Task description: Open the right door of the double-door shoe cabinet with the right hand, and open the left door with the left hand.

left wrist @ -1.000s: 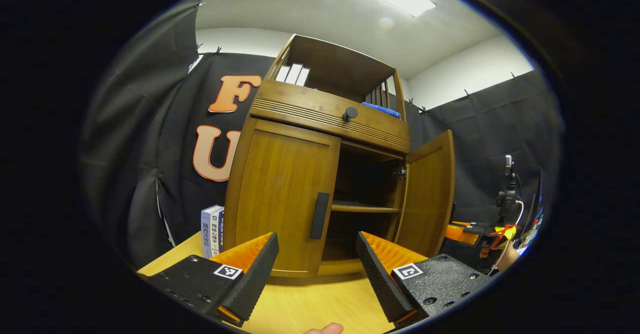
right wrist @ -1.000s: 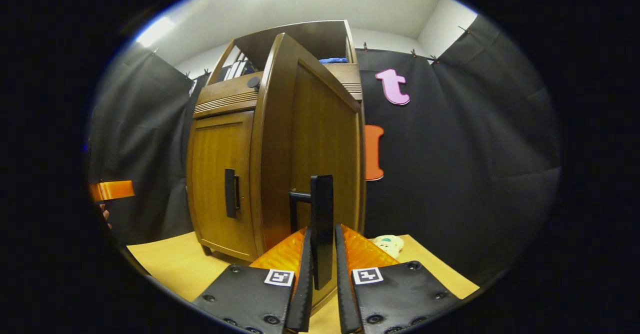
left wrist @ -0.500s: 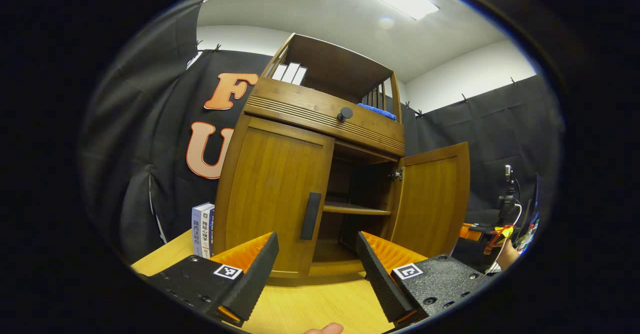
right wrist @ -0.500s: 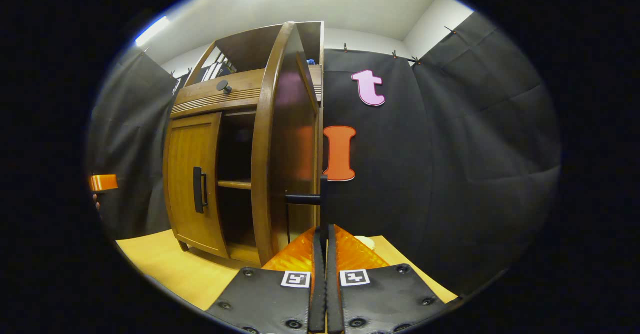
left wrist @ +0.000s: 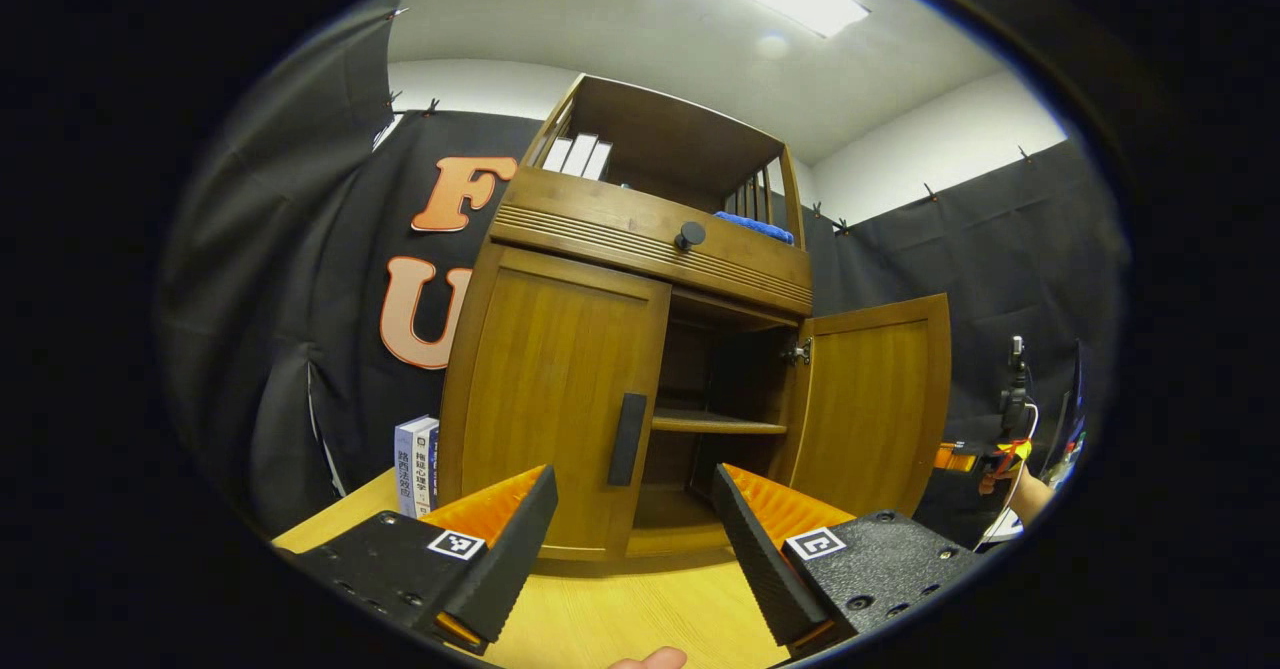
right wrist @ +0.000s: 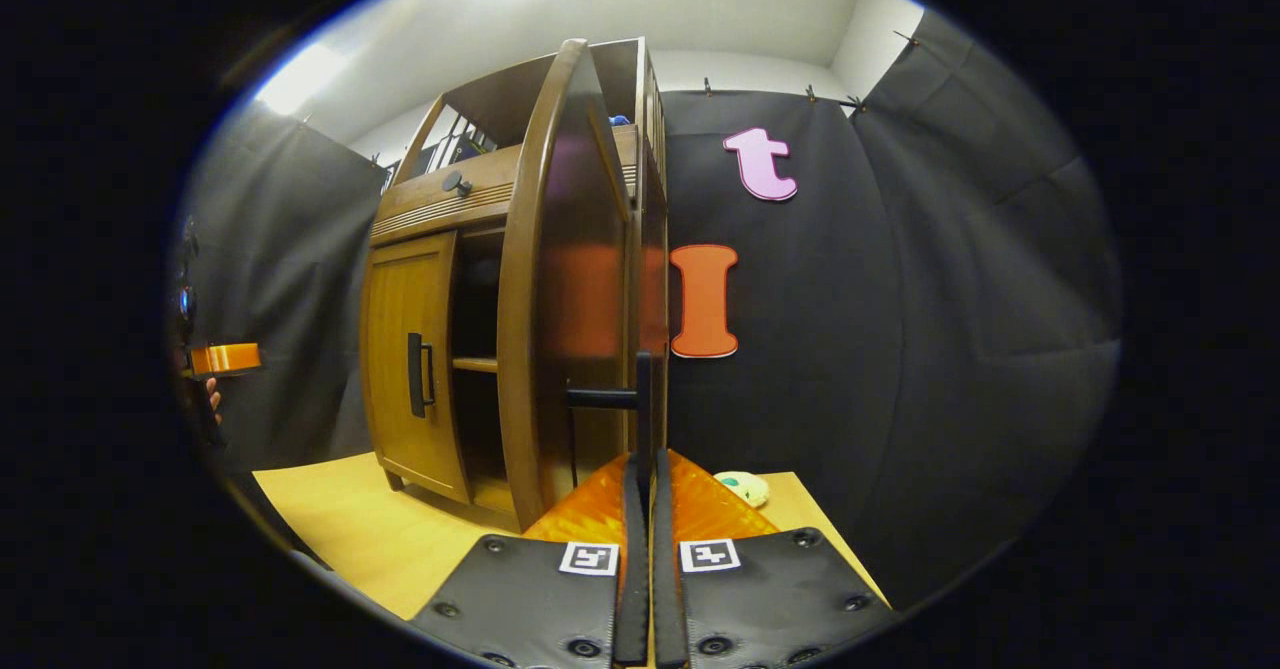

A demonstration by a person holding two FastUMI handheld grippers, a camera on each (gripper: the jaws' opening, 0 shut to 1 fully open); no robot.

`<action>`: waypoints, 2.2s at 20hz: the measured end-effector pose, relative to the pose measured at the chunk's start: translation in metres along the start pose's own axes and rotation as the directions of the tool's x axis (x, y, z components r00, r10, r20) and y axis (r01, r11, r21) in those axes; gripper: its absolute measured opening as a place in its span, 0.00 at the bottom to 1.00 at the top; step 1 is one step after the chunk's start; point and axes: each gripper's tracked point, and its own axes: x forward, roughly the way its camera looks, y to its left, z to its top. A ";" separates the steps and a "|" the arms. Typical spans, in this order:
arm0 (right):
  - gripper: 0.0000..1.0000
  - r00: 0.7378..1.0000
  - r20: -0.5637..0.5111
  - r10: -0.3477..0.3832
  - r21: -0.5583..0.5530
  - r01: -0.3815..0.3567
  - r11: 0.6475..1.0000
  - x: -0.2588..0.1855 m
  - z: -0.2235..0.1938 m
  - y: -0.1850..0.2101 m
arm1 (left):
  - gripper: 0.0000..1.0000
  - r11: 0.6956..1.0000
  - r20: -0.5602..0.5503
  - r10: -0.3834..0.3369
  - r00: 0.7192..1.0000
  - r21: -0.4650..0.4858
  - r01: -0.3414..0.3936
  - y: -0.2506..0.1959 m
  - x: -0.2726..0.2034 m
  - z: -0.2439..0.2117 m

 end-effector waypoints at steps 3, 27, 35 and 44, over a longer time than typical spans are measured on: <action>0.09 0.999 -0.020 0.047 0.000 -0.047 0.999 -0.002 0.002 0.001 | 0.94 1.000 0.000 0.005 1.000 0.004 -0.005 -0.001 0.001 0.000; 0.17 0.996 0.090 -0.020 0.001 0.020 1.000 -0.111 0.072 0.097 | 0.92 0.999 -0.075 0.046 0.996 -0.001 -0.046 -0.009 0.102 -0.032; 0.93 0.990 0.113 -0.079 0.017 0.078 0.997 -0.126 0.077 0.092 | 0.92 0.995 -0.145 0.098 0.985 0.017 -0.096 0.010 0.175 -0.068; 0.93 0.992 0.093 -0.084 -0.007 0.085 0.996 -0.144 0.070 0.102 | 0.92 0.973 -0.117 0.191 0.975 0.154 -0.172 0.026 0.247 -0.081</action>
